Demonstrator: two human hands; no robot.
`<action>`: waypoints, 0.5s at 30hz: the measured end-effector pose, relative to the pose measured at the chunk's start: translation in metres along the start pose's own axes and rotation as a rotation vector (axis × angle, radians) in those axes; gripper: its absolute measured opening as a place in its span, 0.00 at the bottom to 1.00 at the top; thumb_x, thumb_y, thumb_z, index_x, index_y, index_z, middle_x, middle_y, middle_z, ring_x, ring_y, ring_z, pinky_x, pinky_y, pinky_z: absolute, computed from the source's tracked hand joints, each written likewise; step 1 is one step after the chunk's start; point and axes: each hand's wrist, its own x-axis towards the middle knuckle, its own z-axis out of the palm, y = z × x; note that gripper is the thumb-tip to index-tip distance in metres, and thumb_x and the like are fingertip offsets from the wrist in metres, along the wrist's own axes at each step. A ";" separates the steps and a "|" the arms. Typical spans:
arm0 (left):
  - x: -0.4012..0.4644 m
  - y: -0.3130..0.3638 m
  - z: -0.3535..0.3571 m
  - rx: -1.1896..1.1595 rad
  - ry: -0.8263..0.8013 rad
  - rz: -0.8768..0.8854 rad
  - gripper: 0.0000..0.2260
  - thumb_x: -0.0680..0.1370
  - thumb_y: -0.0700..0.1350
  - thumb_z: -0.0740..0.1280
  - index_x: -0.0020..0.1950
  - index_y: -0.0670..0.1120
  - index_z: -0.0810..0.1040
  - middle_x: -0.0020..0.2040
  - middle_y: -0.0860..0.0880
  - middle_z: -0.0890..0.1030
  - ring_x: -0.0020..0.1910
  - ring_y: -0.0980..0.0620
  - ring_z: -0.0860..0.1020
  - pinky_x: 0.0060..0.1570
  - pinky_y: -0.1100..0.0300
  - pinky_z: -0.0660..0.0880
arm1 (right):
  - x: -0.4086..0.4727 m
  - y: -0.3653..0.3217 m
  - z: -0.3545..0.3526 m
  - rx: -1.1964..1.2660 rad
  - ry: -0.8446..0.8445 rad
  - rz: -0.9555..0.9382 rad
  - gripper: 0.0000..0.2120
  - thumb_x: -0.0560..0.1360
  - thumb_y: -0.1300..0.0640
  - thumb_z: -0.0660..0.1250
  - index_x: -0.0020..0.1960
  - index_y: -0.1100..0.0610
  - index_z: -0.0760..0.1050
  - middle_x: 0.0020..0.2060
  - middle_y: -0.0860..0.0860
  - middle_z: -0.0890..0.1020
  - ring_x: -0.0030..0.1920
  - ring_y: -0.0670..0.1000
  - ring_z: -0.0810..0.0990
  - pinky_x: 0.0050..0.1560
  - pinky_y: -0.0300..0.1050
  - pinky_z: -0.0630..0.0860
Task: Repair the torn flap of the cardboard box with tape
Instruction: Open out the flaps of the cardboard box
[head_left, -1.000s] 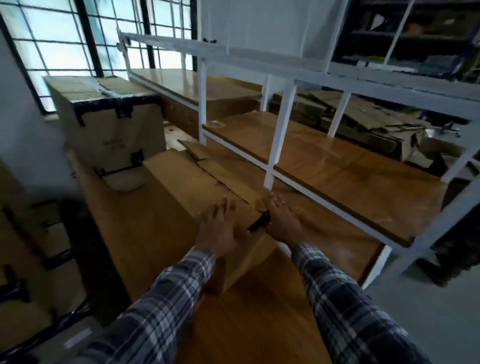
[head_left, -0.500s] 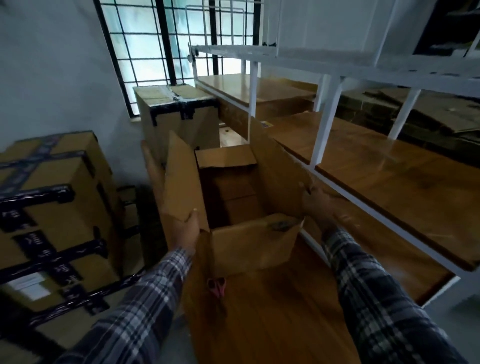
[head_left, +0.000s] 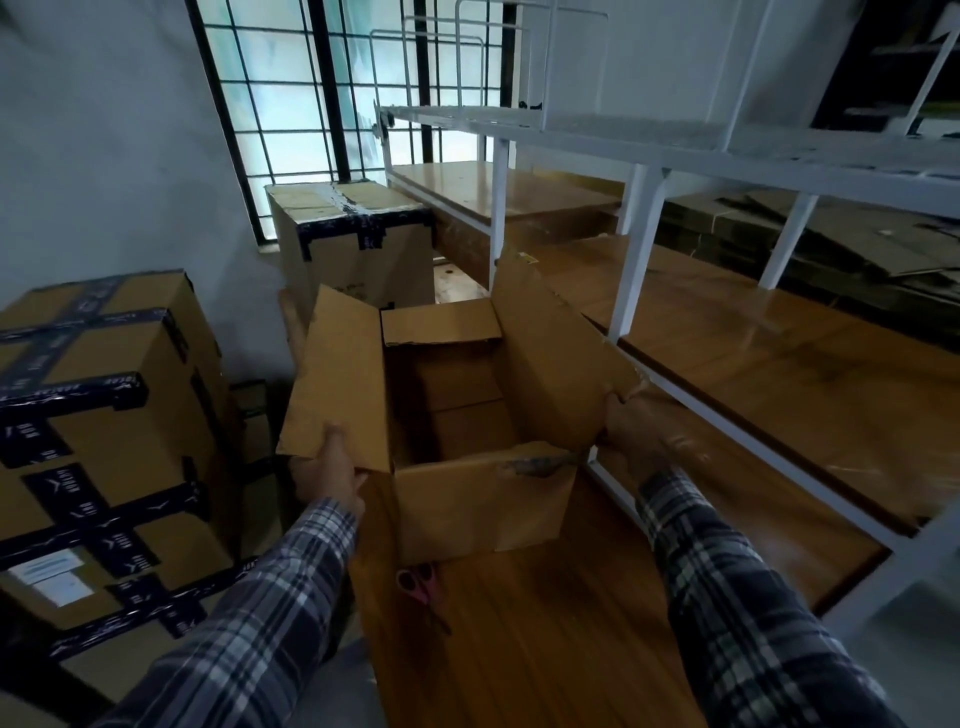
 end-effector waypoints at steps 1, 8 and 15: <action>0.000 0.006 -0.004 -0.007 0.028 0.026 0.32 0.73 0.59 0.78 0.73 0.52 0.73 0.61 0.50 0.78 0.58 0.46 0.78 0.53 0.47 0.82 | 0.001 0.003 0.001 0.012 0.005 0.011 0.25 0.85 0.38 0.59 0.67 0.58 0.77 0.56 0.57 0.84 0.58 0.61 0.82 0.58 0.54 0.77; 0.009 0.053 -0.012 0.580 0.106 0.528 0.32 0.74 0.52 0.78 0.76 0.53 0.68 0.71 0.46 0.76 0.65 0.41 0.78 0.60 0.43 0.77 | 0.019 0.016 0.013 0.061 0.010 0.057 0.30 0.82 0.31 0.58 0.53 0.58 0.79 0.49 0.58 0.85 0.51 0.60 0.84 0.61 0.60 0.81; 0.004 0.085 0.010 1.788 0.088 1.385 0.15 0.74 0.44 0.74 0.60 0.51 0.83 0.64 0.44 0.78 0.68 0.38 0.71 0.70 0.34 0.64 | -0.003 -0.001 0.016 0.023 0.058 0.045 0.28 0.83 0.35 0.59 0.61 0.59 0.80 0.48 0.54 0.80 0.50 0.58 0.80 0.61 0.54 0.78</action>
